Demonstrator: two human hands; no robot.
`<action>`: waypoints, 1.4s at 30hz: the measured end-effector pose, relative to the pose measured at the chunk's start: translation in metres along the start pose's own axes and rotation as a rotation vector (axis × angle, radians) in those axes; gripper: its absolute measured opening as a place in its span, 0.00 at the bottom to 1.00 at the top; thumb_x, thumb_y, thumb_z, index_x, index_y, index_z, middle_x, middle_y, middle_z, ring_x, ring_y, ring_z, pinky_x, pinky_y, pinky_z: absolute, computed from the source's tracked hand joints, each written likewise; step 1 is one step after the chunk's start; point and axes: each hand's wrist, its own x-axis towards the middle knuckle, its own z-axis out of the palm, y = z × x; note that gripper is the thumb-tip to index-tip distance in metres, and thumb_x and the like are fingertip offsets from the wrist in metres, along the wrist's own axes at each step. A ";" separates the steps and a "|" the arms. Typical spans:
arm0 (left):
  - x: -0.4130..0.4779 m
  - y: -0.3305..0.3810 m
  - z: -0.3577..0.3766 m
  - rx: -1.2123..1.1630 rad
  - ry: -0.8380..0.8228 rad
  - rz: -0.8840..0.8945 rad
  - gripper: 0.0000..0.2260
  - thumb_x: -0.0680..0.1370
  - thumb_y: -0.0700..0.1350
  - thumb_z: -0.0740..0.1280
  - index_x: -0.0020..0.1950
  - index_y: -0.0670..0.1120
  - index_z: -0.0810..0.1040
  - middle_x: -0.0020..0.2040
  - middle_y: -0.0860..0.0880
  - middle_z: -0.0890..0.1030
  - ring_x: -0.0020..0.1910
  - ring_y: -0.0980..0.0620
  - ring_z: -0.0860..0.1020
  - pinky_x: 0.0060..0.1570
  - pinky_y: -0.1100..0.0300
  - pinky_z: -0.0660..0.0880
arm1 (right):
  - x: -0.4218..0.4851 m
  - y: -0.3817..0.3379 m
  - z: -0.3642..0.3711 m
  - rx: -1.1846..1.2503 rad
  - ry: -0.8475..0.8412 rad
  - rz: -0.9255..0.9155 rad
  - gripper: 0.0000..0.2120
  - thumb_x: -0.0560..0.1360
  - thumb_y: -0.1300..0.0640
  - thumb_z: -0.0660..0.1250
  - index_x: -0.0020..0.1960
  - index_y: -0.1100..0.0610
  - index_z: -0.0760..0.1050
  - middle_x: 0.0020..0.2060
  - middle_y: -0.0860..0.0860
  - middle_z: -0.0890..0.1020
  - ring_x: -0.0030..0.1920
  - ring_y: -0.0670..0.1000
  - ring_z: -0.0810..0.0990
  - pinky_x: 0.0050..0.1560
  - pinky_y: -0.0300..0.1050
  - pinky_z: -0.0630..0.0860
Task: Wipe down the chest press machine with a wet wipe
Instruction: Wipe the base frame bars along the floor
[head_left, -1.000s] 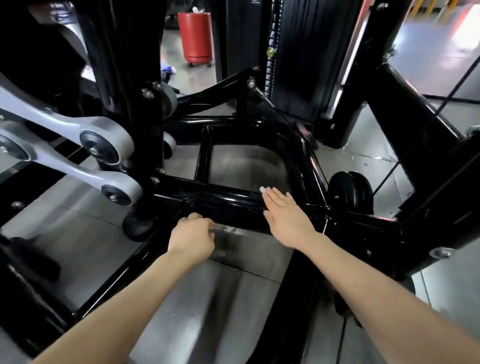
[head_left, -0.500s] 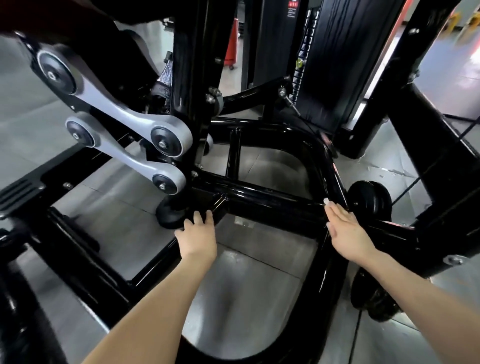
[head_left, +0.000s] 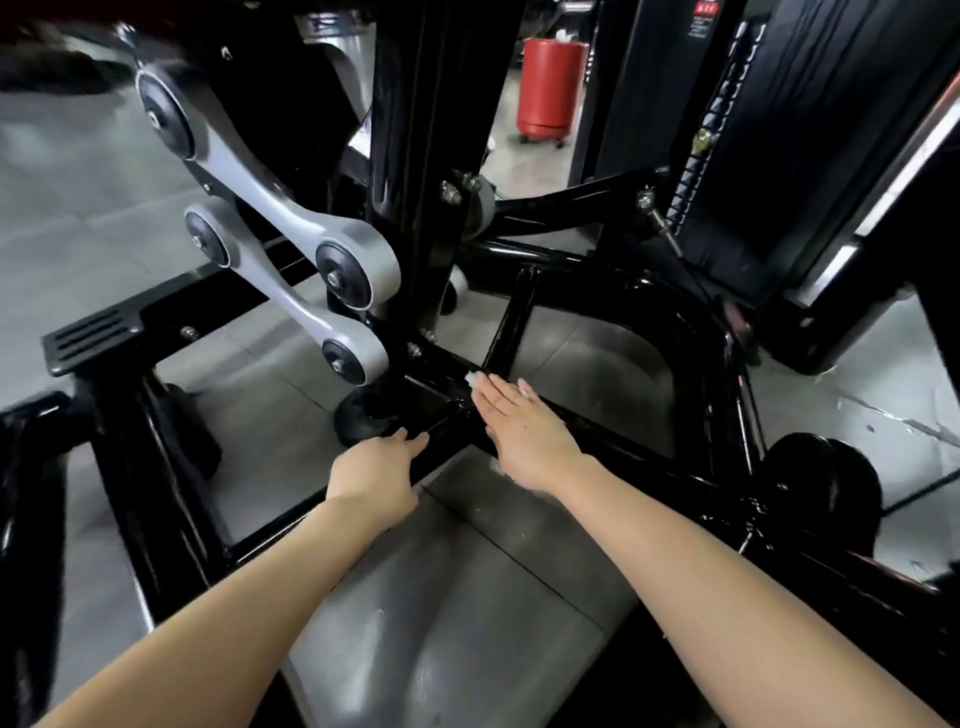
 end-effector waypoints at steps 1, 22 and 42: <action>0.000 0.001 -0.001 0.006 -0.006 -0.001 0.33 0.73 0.40 0.60 0.76 0.58 0.56 0.77 0.54 0.57 0.70 0.49 0.66 0.61 0.54 0.72 | 0.009 0.001 0.002 -0.026 -0.008 -0.065 0.27 0.82 0.60 0.49 0.78 0.56 0.43 0.77 0.49 0.42 0.76 0.48 0.39 0.73 0.46 0.34; -0.003 0.004 -0.001 -0.119 -0.045 -0.051 0.33 0.73 0.37 0.58 0.76 0.57 0.56 0.77 0.54 0.55 0.72 0.49 0.63 0.61 0.57 0.71 | -0.146 0.055 -0.007 0.093 -0.081 0.381 0.38 0.73 0.35 0.27 0.77 0.52 0.40 0.74 0.42 0.40 0.76 0.43 0.40 0.74 0.48 0.40; 0.039 0.075 0.007 0.037 0.164 0.352 0.34 0.75 0.38 0.59 0.76 0.58 0.51 0.78 0.48 0.50 0.76 0.45 0.45 0.75 0.53 0.50 | -0.160 0.069 -0.010 0.153 -0.127 0.860 0.29 0.81 0.43 0.38 0.78 0.57 0.46 0.77 0.51 0.48 0.77 0.49 0.44 0.76 0.51 0.42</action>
